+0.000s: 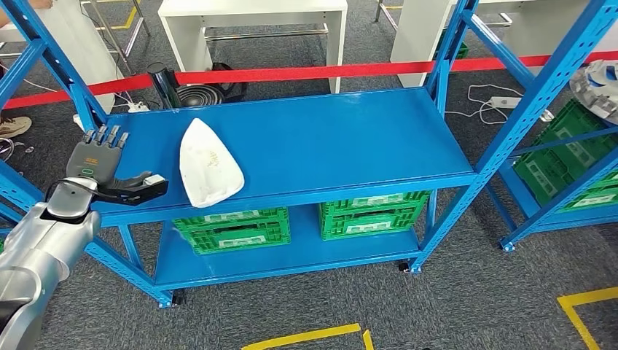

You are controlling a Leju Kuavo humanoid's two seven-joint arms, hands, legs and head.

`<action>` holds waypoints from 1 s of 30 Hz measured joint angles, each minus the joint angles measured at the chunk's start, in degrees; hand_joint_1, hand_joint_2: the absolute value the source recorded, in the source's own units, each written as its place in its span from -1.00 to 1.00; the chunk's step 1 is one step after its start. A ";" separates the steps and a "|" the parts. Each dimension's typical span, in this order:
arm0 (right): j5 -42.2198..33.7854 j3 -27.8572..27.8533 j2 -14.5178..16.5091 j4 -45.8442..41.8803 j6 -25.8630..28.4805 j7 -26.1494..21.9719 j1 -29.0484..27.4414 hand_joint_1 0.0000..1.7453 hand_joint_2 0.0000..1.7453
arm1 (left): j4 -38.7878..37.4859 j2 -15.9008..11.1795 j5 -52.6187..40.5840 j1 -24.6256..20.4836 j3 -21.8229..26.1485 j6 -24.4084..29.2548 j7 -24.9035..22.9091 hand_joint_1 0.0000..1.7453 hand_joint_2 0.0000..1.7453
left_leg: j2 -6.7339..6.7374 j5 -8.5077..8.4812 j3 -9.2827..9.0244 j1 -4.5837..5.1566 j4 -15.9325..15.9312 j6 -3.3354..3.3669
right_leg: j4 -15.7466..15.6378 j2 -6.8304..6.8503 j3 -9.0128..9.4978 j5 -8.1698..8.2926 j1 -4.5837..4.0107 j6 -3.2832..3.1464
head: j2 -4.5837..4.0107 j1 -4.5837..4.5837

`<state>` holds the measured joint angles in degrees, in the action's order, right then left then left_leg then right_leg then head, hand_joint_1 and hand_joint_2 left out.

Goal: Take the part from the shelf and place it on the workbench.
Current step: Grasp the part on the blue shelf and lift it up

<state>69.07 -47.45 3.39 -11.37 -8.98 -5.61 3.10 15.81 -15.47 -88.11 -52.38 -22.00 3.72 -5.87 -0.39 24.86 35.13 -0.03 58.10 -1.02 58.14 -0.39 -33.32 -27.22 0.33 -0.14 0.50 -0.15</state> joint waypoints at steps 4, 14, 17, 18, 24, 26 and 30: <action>0.17 -0.17 0.00 0.00 0.03 0.02 0.05 -1.00 -1.00 | -0.01 0.32 0.00 1.29 -0.05 3.40 5.10 -1.00 -1.00 | 0.00 0.00 0.00 0.01 0.00 0.00 | 0.00 0.00 0.00 0.00 0.01 0.00 | 0.00 0.00; 0.98 -1.19 0.00 0.00 0.09 -0.03 0.12 -1.00 -1.00 | 0.05 3.37 0.02 6.10 -0.04 11.32 16.58 -1.00 -1.00 | 0.00 0.00 0.00 0.01 0.00 0.00 | 0.00 0.00 0.00 0.00 0.02 0.00 | 0.00 0.00; 1.20 -1.42 0.00 0.00 0.07 -0.03 0.12 -1.00 -1.00 | 0.32 4.41 0.03 7.30 -0.04 13.13 19.43 -1.00 -1.00 | 0.00 0.01 0.00 0.01 0.00 -0.01 | 0.00 0.00 -0.01 0.00 0.01 0.00 | 0.00 0.00; 1.21 -1.49 0.00 0.00 0.07 -0.03 0.12 -1.00 -1.00 | 0.40 4.68 0.04 7.55 -0.03 13.56 20.15 -1.00 -1.00 | 0.00 0.01 0.00 0.01 0.00 -0.01 | 0.00 0.00 -0.01 0.00 0.01 0.00 | 0.00 0.00; 1.31 -2.07 0.00 0.00 0.14 -0.20 0.12 -1.00 -1.00 | 0.85 6.22 0.50 8.54 0.13 15.24 23.60 -1.00 -1.00 | -0.01 0.01 -0.01 0.01 0.00 -0.02 | 0.00 0.02 0.01 0.00 0.01 0.00 | 0.00 0.00; 1.39 -2.24 0.00 0.00 0.22 -0.45 0.13 -1.00 -1.00 | 0.97 6.71 1.13 8.87 0.39 15.31 24.55 -1.00 -1.00 | -0.02 0.01 -0.01 0.01 0.00 -0.02 | 0.00 0.03 0.02 0.00 0.00 0.00 | 0.00 0.00; 1.40 -2.41 0.00 0.00 0.26 -0.85 0.10 -1.00 -1.00 | 1.07 7.57 2.54 9.33 1.11 15.08 25.89 -1.00 -1.00 | 0.01 0.01 -0.01 0.01 0.00 -0.02 | 0.00 0.02 -0.01 0.00 0.01 0.00 | 0.00 0.00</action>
<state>70.47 -49.86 3.39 -11.37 -8.72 -6.46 3.20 16.88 -7.90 -85.56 -43.05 -20.88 18.81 20.02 -0.38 24.87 35.12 -0.02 58.11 -1.04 58.14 -0.37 -33.32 -27.22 0.34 -0.14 0.50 -0.15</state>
